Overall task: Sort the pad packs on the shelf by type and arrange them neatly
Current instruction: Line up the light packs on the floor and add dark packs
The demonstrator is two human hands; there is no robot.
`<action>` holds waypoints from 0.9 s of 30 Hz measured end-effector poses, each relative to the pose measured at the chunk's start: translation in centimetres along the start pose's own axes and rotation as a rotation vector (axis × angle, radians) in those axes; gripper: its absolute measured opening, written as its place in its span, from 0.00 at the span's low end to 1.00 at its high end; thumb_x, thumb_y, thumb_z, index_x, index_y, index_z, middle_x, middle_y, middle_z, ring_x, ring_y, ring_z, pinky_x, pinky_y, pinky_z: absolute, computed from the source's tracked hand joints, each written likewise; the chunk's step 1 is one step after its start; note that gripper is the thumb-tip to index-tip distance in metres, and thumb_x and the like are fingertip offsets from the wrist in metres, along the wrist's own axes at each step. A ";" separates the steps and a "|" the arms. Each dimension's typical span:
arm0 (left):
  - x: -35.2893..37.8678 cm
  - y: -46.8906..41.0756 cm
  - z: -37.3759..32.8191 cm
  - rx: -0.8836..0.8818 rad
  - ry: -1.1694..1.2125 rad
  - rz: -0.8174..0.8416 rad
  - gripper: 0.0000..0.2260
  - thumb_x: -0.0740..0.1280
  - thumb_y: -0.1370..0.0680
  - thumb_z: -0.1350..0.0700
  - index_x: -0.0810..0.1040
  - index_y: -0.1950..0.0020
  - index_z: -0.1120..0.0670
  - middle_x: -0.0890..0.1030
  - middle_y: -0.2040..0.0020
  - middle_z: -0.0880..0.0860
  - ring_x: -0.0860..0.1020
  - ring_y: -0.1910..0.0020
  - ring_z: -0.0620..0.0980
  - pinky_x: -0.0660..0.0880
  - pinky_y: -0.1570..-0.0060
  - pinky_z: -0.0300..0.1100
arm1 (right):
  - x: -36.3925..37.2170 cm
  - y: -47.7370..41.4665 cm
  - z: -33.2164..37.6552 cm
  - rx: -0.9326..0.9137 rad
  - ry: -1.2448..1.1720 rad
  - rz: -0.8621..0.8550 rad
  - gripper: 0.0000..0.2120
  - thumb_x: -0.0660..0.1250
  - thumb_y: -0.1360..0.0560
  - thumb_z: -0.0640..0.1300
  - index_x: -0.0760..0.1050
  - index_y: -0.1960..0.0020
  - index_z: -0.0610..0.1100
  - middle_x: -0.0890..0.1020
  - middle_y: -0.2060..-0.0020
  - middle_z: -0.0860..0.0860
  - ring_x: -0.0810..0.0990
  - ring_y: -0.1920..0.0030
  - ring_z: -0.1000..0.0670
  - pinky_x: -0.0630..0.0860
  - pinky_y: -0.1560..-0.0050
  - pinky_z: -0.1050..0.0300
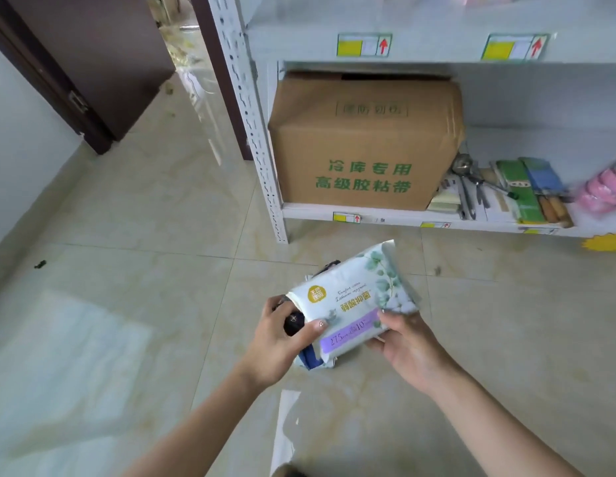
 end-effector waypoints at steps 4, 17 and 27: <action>1.7 -2.0 8.3 -0.091 0.176 0.196 0.23 0.70 0.36 0.34 0.80 0.47 0.43 0.78 0.40 0.51 0.75 0.38 0.51 0.72 0.37 0.48 | -4.0 -2.7 -5.9 0.018 0.125 0.041 0.37 0.83 0.53 0.49 0.76 0.46 0.45 0.84 0.55 0.46 0.84 0.57 0.48 0.81 0.63 0.53; 4.6 -6.3 32.7 -0.121 -0.226 0.371 0.29 0.73 0.45 0.39 0.68 0.46 0.33 0.63 0.41 0.41 0.72 0.41 0.41 0.72 0.46 0.29 | -17.5 -11.2 -23.7 0.490 0.647 0.133 0.26 0.74 0.40 0.41 0.70 0.45 0.50 0.84 0.59 0.59 0.83 0.58 0.59 0.78 0.64 0.62; 4.5 -7.5 45.1 -0.244 -0.274 -0.154 0.19 0.73 0.31 0.65 0.76 0.69 0.41 0.74 0.53 0.44 0.77 0.54 0.45 0.68 0.57 0.23 | -26.6 -15.8 -34.1 0.388 0.837 0.059 0.37 0.80 0.48 0.48 0.68 0.43 0.50 0.81 0.48 0.52 0.79 0.46 0.55 0.76 0.45 0.59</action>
Point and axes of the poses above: each hand's wrist, its own y-axis away from the middle knuckle, its own x-axis out of the palm, z = x × y, the point moved 1 cm from there along -y, towards the middle knuckle
